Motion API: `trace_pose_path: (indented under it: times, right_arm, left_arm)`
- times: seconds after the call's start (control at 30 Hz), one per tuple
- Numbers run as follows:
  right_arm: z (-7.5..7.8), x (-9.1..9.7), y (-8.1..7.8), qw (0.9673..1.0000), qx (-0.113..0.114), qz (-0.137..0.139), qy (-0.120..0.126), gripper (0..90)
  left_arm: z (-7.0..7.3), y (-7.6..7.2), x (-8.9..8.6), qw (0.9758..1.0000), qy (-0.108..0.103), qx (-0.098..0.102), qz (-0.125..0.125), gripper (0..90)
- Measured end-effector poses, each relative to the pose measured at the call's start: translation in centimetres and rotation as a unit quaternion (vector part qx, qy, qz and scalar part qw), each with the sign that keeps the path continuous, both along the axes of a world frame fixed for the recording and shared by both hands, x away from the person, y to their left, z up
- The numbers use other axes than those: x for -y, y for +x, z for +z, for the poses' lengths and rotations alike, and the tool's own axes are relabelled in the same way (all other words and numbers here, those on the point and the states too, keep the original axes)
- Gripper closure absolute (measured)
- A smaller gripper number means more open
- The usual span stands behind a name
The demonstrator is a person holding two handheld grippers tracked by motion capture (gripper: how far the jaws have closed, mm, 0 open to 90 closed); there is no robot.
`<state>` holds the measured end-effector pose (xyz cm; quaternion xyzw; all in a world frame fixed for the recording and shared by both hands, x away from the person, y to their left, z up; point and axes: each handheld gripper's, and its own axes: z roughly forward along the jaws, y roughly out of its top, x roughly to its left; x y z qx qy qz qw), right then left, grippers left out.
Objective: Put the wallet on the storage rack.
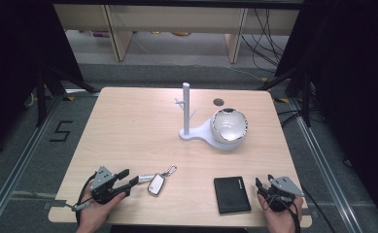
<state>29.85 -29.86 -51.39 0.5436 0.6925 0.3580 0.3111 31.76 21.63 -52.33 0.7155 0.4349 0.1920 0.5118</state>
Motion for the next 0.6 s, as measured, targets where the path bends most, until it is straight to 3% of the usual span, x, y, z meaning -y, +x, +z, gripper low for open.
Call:
trace_pose_path:
  times: [0.03,0.07,0.13,0.2,0.23,0.33,0.43,0.47,0.6]
  right_arm:
    - [0.1,-0.1,-0.2,0.9994,-0.008,-0.024,0.023,54.4]
    - [0.0,0.4,0.0,0.9998,-0.002,-0.011,0.018,54.6]
    - [0.3,0.4,-0.1,0.9987,-0.023,-0.027,0.038,54.8]
    - [0.5,0.4,-0.1,0.9982,-0.031,-0.039,0.034,54.8]
    - [0.8,0.4,-0.2,0.9974,-0.039,-0.040,0.046,54.8]
    - [1.0,0.7,-0.2,0.9982,-0.036,-0.031,0.038,54.5]
    - [1.2,0.6,-0.2,0.9977,-0.047,-0.032,0.037,54.0]
    - [1.7,0.3,-0.3,0.9951,-0.071,-0.033,0.061,53.2]
    - [2.8,-0.1,-0.5,0.9928,-0.092,-0.026,0.073,52.7]
  left_arm:
    - [0.0,0.0,0.0,1.0000,0.000,0.000,0.000,48.7]
    - [0.0,0.0,0.1,1.0000,0.002,0.000,-0.002,48.8]
    - [0.0,0.0,0.2,1.0000,0.003,-0.001,-0.002,48.9]
    - [0.1,-0.1,0.2,1.0000,0.007,-0.001,0.000,48.8]
    - [0.1,-0.1,0.2,1.0000,0.007,-0.001,0.001,48.8]
    - [0.1,-0.1,0.2,1.0000,0.005,-0.003,0.001,48.5]
    - [0.0,0.0,0.2,1.0000,0.001,-0.003,-0.003,48.3]
    - [0.0,0.0,0.2,1.0000,0.002,-0.006,0.001,48.2]
    - [0.0,0.0,0.0,1.0000,-0.007,-0.003,-0.005,48.2]
